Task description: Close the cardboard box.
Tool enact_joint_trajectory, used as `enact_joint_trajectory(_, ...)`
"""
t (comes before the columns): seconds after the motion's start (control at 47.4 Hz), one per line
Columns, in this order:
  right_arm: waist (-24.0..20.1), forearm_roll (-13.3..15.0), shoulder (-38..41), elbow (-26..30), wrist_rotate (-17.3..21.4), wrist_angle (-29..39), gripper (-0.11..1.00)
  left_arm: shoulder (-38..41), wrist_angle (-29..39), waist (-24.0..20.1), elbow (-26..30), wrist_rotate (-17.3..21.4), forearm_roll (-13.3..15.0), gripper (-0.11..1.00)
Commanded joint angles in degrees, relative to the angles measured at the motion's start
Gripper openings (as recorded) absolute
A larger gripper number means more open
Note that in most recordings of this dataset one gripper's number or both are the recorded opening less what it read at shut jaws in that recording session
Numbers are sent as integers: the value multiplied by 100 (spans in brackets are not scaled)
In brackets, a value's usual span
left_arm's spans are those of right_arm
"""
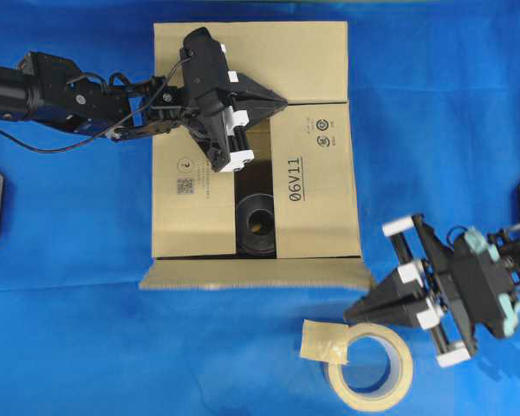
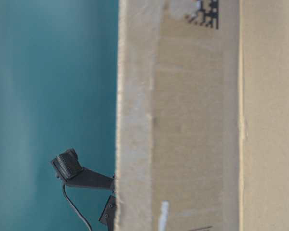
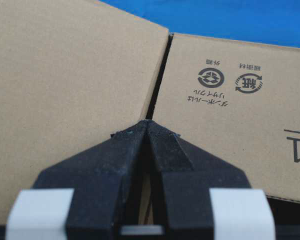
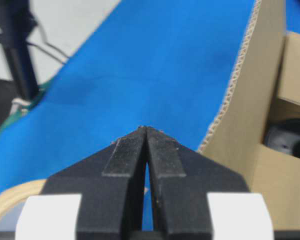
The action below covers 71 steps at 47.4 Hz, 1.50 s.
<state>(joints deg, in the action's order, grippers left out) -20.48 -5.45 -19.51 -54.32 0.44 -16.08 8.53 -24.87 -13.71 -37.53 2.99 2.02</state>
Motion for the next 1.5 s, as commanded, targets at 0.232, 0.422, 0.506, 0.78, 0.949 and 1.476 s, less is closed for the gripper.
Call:
enact_joint_trajectory(0.232, 993, -35, -290, -105, 26, 123, 0, -88, -18, 44, 9, -9, 9, 0)
enact_joint_trajectory(0.422, 1529, -53, -202, -114, 26, 413, 0, -88, -18, 44, 9, -9, 9, 0)
enact_joint_trajectory(0.506, 1679, -53, -132, -149, 26, 439, 0, -97, -18, 44, 9, -9, 9, 0)
enact_joint_trajectory(0.78, 1802, -53, 229, -272, 26, 431, 0, -97, -18, 44, 18, -9, 9, 0)
enact_joint_trajectory(0.949, 1802, -62, 316, -264, 35, 413, 0, -97, -18, 53, 26, -9, 0, 0)
enact_joint_trajectory(1.476, 1802, -53, 316, -237, 35, 404, 0, -888, 545, 88, 70, 9, 9, 0)
